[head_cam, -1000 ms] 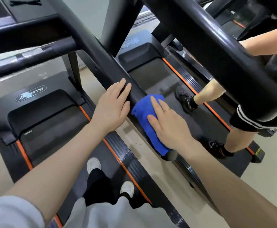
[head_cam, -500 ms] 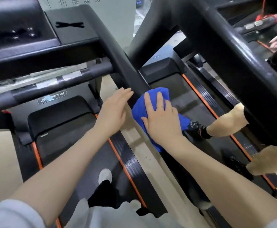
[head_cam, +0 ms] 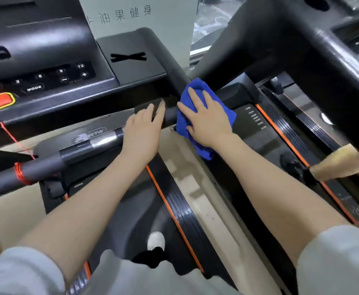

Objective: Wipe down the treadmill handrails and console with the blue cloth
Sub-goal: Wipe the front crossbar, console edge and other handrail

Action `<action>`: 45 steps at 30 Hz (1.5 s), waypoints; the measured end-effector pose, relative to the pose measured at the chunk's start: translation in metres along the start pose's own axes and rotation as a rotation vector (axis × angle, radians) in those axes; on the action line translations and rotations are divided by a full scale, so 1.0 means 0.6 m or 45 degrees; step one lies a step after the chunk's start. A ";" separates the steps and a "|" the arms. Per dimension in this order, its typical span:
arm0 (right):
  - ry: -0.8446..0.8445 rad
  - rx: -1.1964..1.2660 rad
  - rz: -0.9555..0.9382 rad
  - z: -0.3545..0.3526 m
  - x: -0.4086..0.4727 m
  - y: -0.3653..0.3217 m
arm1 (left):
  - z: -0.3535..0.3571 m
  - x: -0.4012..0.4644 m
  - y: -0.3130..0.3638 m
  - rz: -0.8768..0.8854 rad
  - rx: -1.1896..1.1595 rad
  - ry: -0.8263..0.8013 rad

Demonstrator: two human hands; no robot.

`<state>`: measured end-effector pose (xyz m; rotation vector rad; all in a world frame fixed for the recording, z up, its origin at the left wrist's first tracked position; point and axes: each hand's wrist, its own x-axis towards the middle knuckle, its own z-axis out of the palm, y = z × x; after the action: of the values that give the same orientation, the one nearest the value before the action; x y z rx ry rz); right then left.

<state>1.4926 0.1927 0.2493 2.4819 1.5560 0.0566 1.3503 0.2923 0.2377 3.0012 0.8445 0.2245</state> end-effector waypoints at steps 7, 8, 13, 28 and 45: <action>0.125 -0.460 -0.433 0.055 -0.136 -0.006 | 0.028 0.005 -0.033 0.137 0.217 0.044; 0.049 -0.558 -0.470 0.051 -0.140 -0.010 | 0.028 0.005 -0.035 0.150 0.212 0.054; -0.301 -0.962 -0.593 0.060 -0.073 -0.035 | 0.037 0.000 -0.038 0.171 0.149 0.127; -0.436 -0.918 -0.481 0.050 -0.148 -0.037 | 0.019 0.002 -0.035 0.069 -0.017 0.033; -0.139 0.878 0.301 0.011 -0.069 0.059 | 0.019 -0.084 0.085 0.067 -0.978 -0.047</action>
<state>1.5068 0.1395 0.2531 3.0977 1.3896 -0.6764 1.3357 0.2225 0.2225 2.2958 0.5097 0.3867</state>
